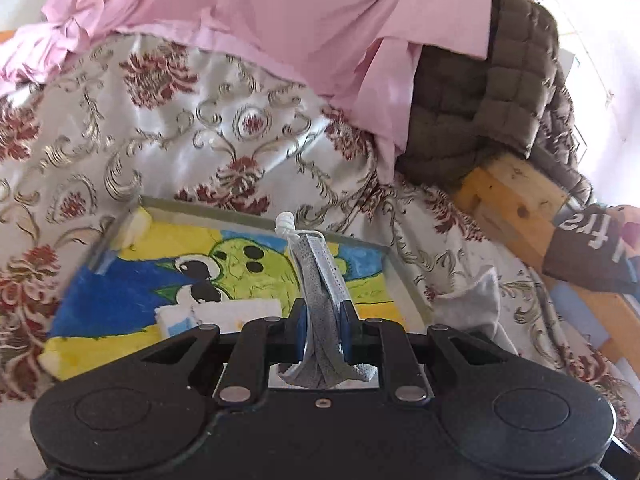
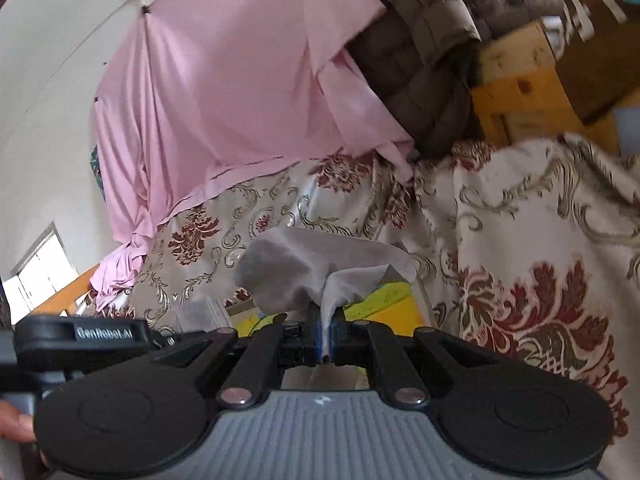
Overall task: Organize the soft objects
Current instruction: 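Lift the grey mask with left tool while right tool carries grey cloth to tray, then lower the grey mask into the tray with left tool while right tool releases the cloth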
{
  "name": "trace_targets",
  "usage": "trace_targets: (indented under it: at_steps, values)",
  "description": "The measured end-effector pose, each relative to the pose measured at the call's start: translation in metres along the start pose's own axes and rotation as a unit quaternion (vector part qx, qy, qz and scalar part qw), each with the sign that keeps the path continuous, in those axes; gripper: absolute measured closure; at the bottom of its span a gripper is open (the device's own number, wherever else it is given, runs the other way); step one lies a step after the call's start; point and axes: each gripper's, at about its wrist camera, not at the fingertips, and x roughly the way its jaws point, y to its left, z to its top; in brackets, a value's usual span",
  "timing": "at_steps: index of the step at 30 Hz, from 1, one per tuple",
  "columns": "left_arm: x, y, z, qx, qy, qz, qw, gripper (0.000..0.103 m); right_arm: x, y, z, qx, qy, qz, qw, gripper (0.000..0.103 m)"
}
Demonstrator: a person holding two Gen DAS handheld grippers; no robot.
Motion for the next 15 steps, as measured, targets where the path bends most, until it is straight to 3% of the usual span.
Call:
trace_targets:
  at_steps: [5,15]
  values:
    - [0.026,0.010,-0.009,-0.020,0.033,-0.001,0.9993,0.085,0.016,-0.010,-0.008,0.011,0.033,0.000,0.999,0.098]
    - [0.030,0.006,-0.020,-0.003,0.049,0.008,0.9988,0.082,0.017,-0.009,-0.012,0.005,0.049,-0.007,0.999,0.090]
